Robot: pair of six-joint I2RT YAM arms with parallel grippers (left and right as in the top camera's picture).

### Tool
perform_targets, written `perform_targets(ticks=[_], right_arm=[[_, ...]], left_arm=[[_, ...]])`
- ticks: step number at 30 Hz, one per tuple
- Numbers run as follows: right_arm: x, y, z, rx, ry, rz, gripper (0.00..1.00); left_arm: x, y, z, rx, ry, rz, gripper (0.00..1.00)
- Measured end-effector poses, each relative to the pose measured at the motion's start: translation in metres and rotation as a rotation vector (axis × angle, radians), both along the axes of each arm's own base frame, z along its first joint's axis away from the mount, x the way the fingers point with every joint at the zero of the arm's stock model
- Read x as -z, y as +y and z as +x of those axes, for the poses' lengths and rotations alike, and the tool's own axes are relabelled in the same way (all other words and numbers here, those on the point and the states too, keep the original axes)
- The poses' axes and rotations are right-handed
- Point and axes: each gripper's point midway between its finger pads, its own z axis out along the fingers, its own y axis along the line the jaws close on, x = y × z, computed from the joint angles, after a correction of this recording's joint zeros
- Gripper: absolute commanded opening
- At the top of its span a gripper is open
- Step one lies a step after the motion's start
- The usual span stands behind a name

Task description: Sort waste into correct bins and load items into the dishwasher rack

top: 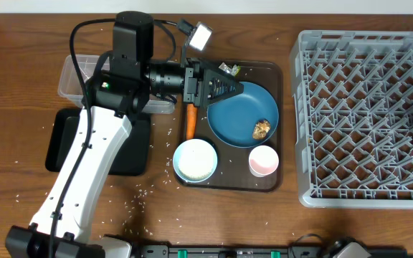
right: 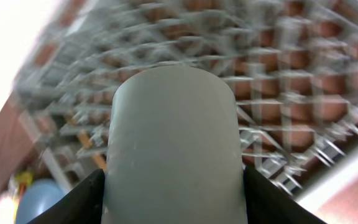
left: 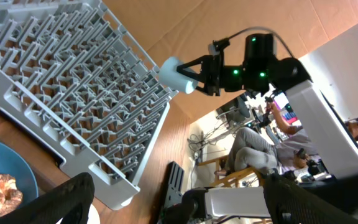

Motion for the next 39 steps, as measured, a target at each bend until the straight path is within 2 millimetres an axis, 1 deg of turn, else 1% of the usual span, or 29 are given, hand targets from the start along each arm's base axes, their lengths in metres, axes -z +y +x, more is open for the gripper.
perform_targets(ticks=[3,5,8,10,12,14,15,17,20,22,24,26,29,33,36,39], right_arm=[[0.026,-0.029,-0.02,0.153,0.074,0.083,0.45],[0.042,-0.042,-0.03,0.221,0.107,0.14,0.45],[0.065,-0.053,-0.042,0.297,0.153,0.22,0.47],[0.075,-0.058,-0.045,0.329,0.17,0.256,0.49],[0.083,-0.063,-0.042,0.343,0.171,0.278,0.49],[0.09,-0.062,-0.037,0.346,0.156,0.33,0.49],[0.091,-0.061,-0.035,0.345,0.152,0.344,0.55],[0.093,-0.061,-0.03,0.348,0.132,0.368,0.74],[0.101,-0.068,-0.019,0.334,0.094,0.389,0.78],[0.106,-0.065,-0.016,0.326,0.087,0.429,0.81],[0.103,-0.061,-0.011,0.314,0.063,0.458,0.83],[0.095,-0.059,-0.007,0.302,0.035,0.467,0.85],[0.073,-0.062,0.0,0.282,-0.02,0.439,0.85],[0.045,-0.061,-0.001,0.272,-0.07,0.372,0.83],[0.036,-0.058,-0.003,0.271,-0.076,0.354,0.81],[0.033,-0.052,0.001,0.221,-0.093,0.355,0.81]], left_arm=[[0.002,0.0,-0.001,0.0,0.018,0.005,0.88],[0.003,0.001,-0.002,0.0,0.029,0.008,0.88],[0.004,0.001,-0.002,-0.001,0.032,0.009,0.88],[0.004,0.001,-0.002,0.0,0.033,0.009,0.88],[0.004,0.001,-0.002,0.0,0.033,0.009,0.88],[0.004,0.001,-0.002,0.0,0.033,0.009,0.88],[0.004,0.001,-0.002,0.0,0.033,0.009,0.88],[0.004,0.001,-0.002,0.0,0.033,0.009,0.88],[0.004,0.001,-0.002,0.0,0.034,0.01,0.88],[0.004,0.001,-0.002,0.0,0.035,0.01,0.88],[0.004,0.0,-0.003,0.001,0.034,0.011,0.88],[0.006,-0.001,-0.003,-0.003,0.039,0.018,0.88],[0.014,-0.005,-0.004,-0.021,0.065,0.055,0.88],[0.029,-0.01,-0.007,-0.048,0.1,0.12,0.88],[0.039,-0.011,-0.008,-0.067,0.115,0.166,0.88],[0.051,-0.01,-0.01,-0.082,0.121,0.218,0.88]])
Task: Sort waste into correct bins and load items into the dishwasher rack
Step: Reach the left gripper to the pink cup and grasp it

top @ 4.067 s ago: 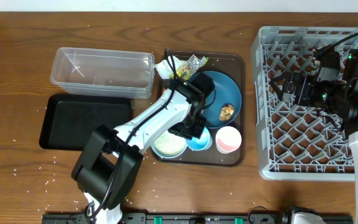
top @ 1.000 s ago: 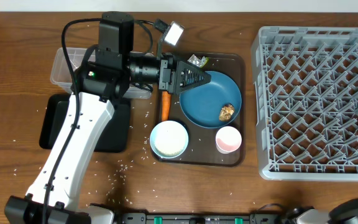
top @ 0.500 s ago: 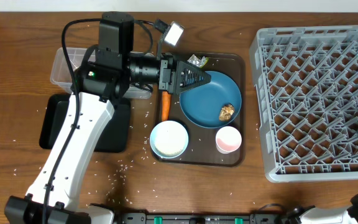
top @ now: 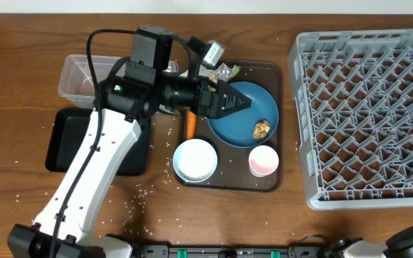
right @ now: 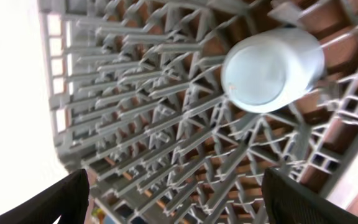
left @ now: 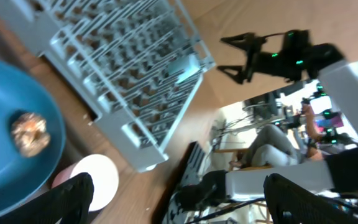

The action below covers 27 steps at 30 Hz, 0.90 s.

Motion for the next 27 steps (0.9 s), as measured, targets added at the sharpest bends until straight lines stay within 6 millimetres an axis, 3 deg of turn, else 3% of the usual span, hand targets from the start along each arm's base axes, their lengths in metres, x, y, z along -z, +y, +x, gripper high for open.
perform_targets(ticks=[4,7,12,15,22,24,27], right_arm=[[-0.016,0.019,0.018,-0.124,-0.105,-0.014,0.83],[-0.042,0.041,0.029,-0.223,-0.192,-0.071,0.84],[-0.094,0.086,0.031,-0.344,-0.296,-0.221,0.88],[-0.113,0.108,0.03,-0.395,-0.336,-0.274,0.89],[-0.113,0.127,0.033,-0.444,-0.331,-0.267,0.9],[-0.112,0.127,0.033,-0.445,-0.323,-0.266,0.9],[-0.11,0.127,0.032,-0.441,-0.311,-0.267,0.9]], left_arm=[[0.027,0.001,-0.005,-0.035,0.013,0.145,0.88],[0.051,-0.004,-0.015,-0.035,-0.033,0.297,0.88],[0.089,-0.015,-0.032,-0.012,-0.134,0.557,0.74],[0.114,-0.021,-0.035,0.017,-0.15,0.661,0.66],[0.185,-0.043,-0.04,0.096,-0.085,0.824,0.54],[0.201,-0.048,-0.043,0.116,-0.069,0.854,0.53],[0.218,-0.052,-0.048,0.14,-0.049,0.888,0.42]])
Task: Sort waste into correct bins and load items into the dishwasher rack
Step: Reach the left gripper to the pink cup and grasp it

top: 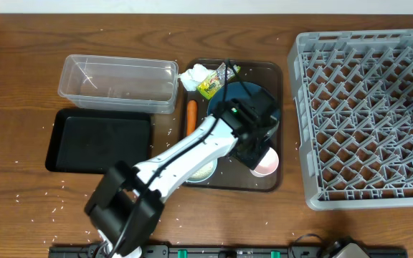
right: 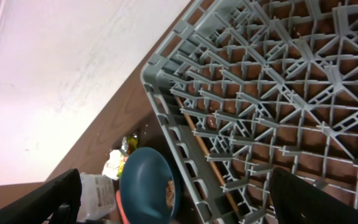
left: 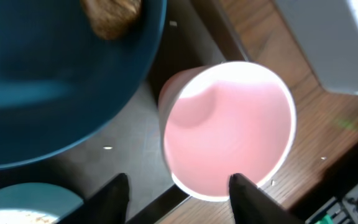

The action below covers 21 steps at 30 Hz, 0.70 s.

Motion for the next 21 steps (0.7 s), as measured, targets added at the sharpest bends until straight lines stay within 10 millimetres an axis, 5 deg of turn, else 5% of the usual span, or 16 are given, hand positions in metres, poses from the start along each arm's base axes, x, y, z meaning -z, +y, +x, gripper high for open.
perform_targets(ticks=[9,12,21], right_arm=[[0.003,-0.003,-0.001,0.014,0.016,-0.011,0.9],[0.003,-0.004,-0.002,0.019,0.02,-0.016,0.9],[0.005,-0.005,-0.003,0.026,0.029,-0.02,0.91]], left_arm=[[0.025,-0.004,-0.007,0.012,0.042,0.047,0.24],[0.024,-0.009,-0.008,0.016,0.033,0.036,0.06],[0.021,0.0,-0.009,0.004,0.051,0.055,0.06]])
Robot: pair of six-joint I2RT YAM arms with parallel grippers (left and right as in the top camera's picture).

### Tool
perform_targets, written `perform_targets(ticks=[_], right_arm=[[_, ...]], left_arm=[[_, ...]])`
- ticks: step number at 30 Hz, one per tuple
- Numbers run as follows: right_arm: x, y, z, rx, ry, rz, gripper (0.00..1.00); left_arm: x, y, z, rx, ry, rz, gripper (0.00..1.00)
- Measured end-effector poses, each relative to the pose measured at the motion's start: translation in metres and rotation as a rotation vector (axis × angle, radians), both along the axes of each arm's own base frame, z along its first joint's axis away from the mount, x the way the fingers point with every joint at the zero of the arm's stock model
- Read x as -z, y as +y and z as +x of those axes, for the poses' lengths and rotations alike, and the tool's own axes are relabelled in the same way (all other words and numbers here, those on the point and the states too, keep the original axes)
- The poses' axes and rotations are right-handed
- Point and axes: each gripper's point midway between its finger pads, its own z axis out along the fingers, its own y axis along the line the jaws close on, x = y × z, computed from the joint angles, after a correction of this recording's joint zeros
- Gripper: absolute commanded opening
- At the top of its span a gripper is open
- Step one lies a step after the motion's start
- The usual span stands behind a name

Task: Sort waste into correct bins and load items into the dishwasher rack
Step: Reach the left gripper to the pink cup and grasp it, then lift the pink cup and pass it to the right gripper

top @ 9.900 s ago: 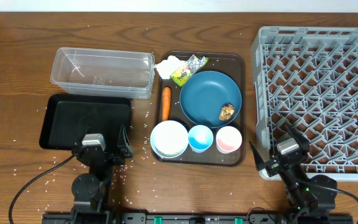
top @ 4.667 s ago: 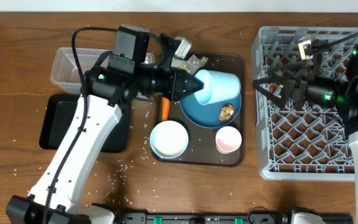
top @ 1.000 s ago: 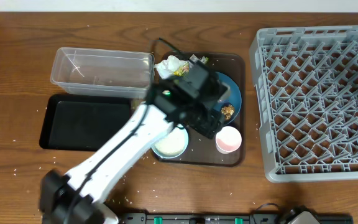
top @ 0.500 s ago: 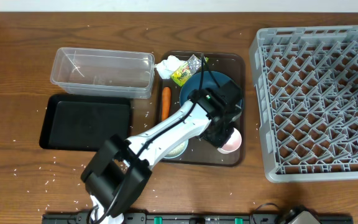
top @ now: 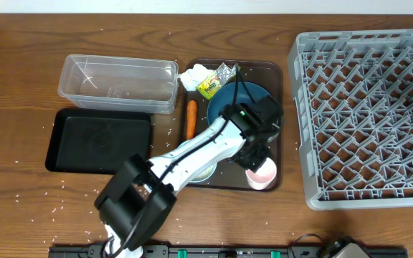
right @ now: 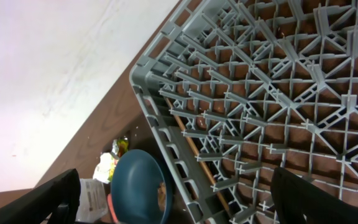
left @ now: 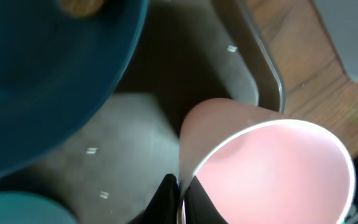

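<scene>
A pink cup (top: 262,173) stands at the front right corner of the brown tray (top: 282,75). My left gripper (top: 253,162) is shut on the cup's near rim. In the left wrist view the two fingers (left: 166,198) pinch the wall of the pink cup (left: 272,171), one inside and one outside. The grey dishwasher rack (top: 357,115) fills the right side, with a pale cup lying in it at its right edge. My right gripper (right: 185,196) hangs open over the rack (right: 260,112), holding nothing.
On the tray lie a blue plate (top: 235,97) with a food scrap (left: 79,5), a carrot (top: 191,118), crumpled wrappers (top: 208,77) and a white bowl (top: 201,172), mostly under my left arm. A clear bin (top: 119,82) and a black tray (top: 99,140) sit at left.
My left gripper was open just above the pink cup, its fingers either side of the rim. Now it is shut on the rim. The right gripper has barely moved.
The right gripper held a pale cup over the rack while the left hovered open by the blue plate. Then the pale cup lay in the rack with the right gripper open above it. The left gripper then reached the pink cup and now grips it.
</scene>
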Motion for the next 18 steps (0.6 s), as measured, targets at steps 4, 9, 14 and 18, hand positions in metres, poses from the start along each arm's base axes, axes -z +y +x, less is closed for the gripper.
perform_targets(ticks=[4,9,14,18], right_arm=[[0.0,0.0,0.0,-0.007,0.0,-0.006,0.91],[-0.009,0.025,0.008,-0.183,-0.082,-0.05,0.88],[-0.028,0.087,0.018,-0.489,-0.232,-0.056,0.82],[-0.042,0.15,0.017,-0.756,-0.354,-0.046,0.81]], left_arm=[[-0.037,0.021,0.017,-0.074,-0.034,-0.052,0.06],[-0.14,0.057,0.069,-0.238,-0.199,-0.332,0.06],[-0.233,0.099,0.096,-0.309,-0.28,-0.693,0.06],[-0.262,0.1,0.088,-0.247,-0.184,-0.903,0.06]])
